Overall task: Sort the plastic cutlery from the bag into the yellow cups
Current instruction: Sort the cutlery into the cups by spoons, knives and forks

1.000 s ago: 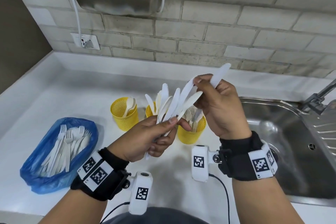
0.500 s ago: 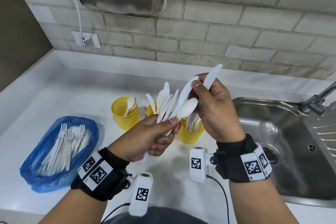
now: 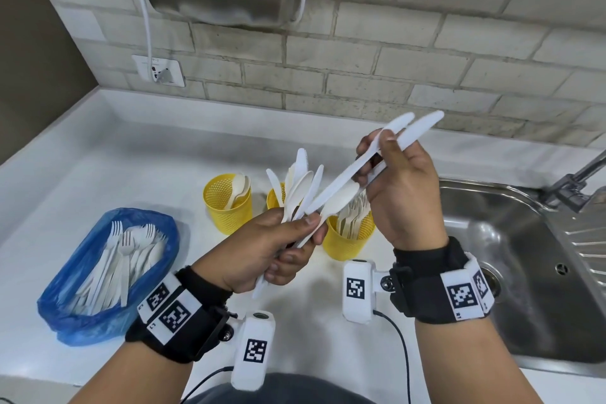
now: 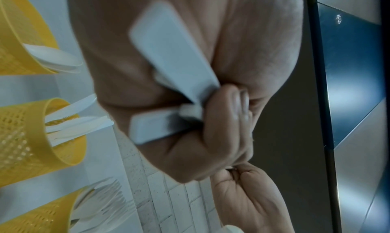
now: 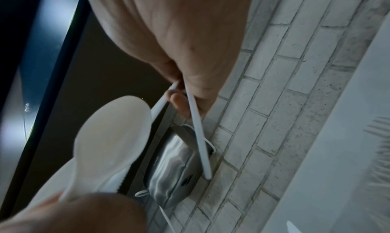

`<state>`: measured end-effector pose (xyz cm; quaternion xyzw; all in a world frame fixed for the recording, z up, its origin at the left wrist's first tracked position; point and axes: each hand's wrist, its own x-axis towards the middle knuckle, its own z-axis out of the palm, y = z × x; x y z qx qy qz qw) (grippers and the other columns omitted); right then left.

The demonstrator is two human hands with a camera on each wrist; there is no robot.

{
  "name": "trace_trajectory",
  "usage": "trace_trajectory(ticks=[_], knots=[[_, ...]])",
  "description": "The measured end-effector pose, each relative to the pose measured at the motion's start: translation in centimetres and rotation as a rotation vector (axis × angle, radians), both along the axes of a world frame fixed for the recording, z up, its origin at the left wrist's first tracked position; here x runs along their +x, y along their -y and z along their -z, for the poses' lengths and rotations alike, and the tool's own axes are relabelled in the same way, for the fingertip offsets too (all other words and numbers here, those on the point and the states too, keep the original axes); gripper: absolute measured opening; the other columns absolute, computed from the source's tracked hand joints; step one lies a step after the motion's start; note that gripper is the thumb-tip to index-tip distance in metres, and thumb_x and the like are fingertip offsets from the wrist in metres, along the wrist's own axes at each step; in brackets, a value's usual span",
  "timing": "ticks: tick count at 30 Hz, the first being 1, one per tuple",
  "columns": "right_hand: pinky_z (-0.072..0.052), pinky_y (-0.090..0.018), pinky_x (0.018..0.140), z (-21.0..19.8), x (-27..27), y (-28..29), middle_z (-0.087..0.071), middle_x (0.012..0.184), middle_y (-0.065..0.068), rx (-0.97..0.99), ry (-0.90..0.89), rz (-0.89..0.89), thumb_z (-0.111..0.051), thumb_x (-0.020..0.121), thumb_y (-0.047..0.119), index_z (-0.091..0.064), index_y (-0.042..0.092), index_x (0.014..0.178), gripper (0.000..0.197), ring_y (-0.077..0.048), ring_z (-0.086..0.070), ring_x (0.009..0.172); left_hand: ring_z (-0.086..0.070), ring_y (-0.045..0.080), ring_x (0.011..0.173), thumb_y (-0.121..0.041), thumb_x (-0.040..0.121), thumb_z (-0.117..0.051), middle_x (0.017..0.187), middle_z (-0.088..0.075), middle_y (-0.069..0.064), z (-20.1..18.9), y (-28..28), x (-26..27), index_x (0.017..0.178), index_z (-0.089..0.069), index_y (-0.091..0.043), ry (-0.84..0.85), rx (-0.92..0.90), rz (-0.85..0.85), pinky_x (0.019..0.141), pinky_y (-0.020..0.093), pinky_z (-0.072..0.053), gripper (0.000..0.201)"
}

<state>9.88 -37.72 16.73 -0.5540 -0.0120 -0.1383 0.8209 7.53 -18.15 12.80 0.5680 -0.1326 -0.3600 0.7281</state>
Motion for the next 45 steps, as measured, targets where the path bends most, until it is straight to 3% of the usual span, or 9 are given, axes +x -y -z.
trace_trajectory(ticks=[5,10,16,20,23,29,35,39,45], knots=[[-0.059,-0.043,0.071,-0.4,0.3,0.8,-0.068,0.081,-0.018,0.267,0.083,0.231,-0.031,0.113,0.017,-0.046,0.007,0.102,0.021,-0.035,-0.069,0.071,-0.015,0.009,0.044,-0.038,0.101,-0.050,0.059,-0.024,0.000,-0.1,-0.2,0.1,0.083,-0.056,-0.018,-0.011,-0.007,0.007,0.042,0.016,-0.019,0.028],[-0.038,-0.026,0.044,-0.6,-0.4,0.5,-0.050,0.073,-0.006,0.068,0.204,0.313,-0.031,0.114,0.024,-0.035,0.013,0.110,0.012,-0.022,-0.042,0.040,-0.015,0.010,0.045,-0.039,0.100,-0.050,0.059,-0.024,0.000,-0.1,-0.2,0.1,0.084,-0.054,-0.017,-0.009,-0.012,0.008,0.042,0.016,-0.018,0.028],[-0.026,-0.019,0.044,0.6,-0.2,-0.1,-0.039,0.055,0.011,-0.265,0.043,0.007,-0.061,0.096,0.027,-0.065,0.013,0.103,0.016,-0.010,-0.027,0.044,-0.014,0.010,0.045,-0.039,0.101,-0.050,0.058,-0.024,-0.001,-0.2,-0.3,0.0,0.083,-0.055,-0.018,-0.002,-0.008,0.010,0.042,0.016,-0.019,0.028],[-0.026,-0.021,0.046,0.6,-0.6,-0.4,-0.037,0.060,-0.021,-0.413,-0.040,-0.278,-0.067,0.090,0.022,-0.078,0.015,0.091,0.014,-0.016,-0.027,0.048,-0.014,0.010,0.045,-0.040,0.100,-0.050,0.058,-0.024,-0.001,-0.3,-0.4,-0.1,0.083,-0.056,-0.018,-0.001,-0.004,0.010,0.042,0.016,-0.018,0.029],[-0.028,-0.022,0.045,0.3,-0.9,-0.6,-0.035,0.063,-0.027,-0.421,-0.043,-0.281,-0.070,0.087,0.016,-0.076,0.017,0.075,0.013,-0.017,-0.028,0.050,-0.015,0.010,0.045,-0.043,0.099,-0.052,0.059,-0.025,0.001,-0.2,-0.4,-0.2,0.084,-0.057,-0.018,0.022,0.034,0.002,0.043,0.019,-0.017,0.029],[-0.018,-0.023,0.045,0.2,-0.5,0.0,-0.023,0.064,-0.008,-0.120,-0.090,-0.151,-0.061,0.090,0.017,-0.066,0.021,0.077,0.014,-0.022,-0.014,0.054,-0.016,0.010,0.046,-0.043,0.100,-0.053,0.061,-0.024,0.001,-0.2,-0.4,-0.4,0.085,-0.058,-0.019,0.040,0.070,0.008,0.043,0.019,-0.017,0.028],[-0.019,-0.029,0.048,0.4,-0.9,-0.1,-0.045,0.065,-0.012,-0.324,-0.122,-0.342,-0.075,0.084,0.031,-0.075,0.016,0.081,0.016,-0.021,-0.028,0.055,-0.014,0.012,0.047,-0.044,0.099,-0.052,0.061,-0.023,0.000,-0.3,-0.2,-0.4,0.087,-0.057,-0.018,0.040,0.069,0.035,0.044,0.020,-0.016,0.030],[-0.024,-0.024,0.046,0.0,-1.0,-0.7,-0.035,0.060,-0.012,-0.258,-0.127,-0.233,-0.057,0.105,0.023,-0.063,0.014,0.083,0.024,-0.018,-0.029,0.051,-0.014,0.012,0.048,-0.046,0.099,-0.051,0.061,-0.023,-0.001,-0.4,-0.2,-0.6,0.084,-0.056,-0.019,0.053,0.083,0.037,0.045,0.020,-0.016,0.031],[-0.051,-0.038,0.064,-0.5,0.1,-0.2,-0.057,0.074,-0.010,0.293,-0.047,0.082,-0.040,0.111,0.022,-0.051,0.011,0.092,0.025,-0.029,-0.060,0.065,-0.013,0.011,0.048,-0.047,0.099,-0.050,0.061,-0.021,-0.001,-0.3,-0.3,-0.5,0.081,-0.054,-0.020,0.056,0.089,0.037,0.045,0.021,-0.013,0.033]])
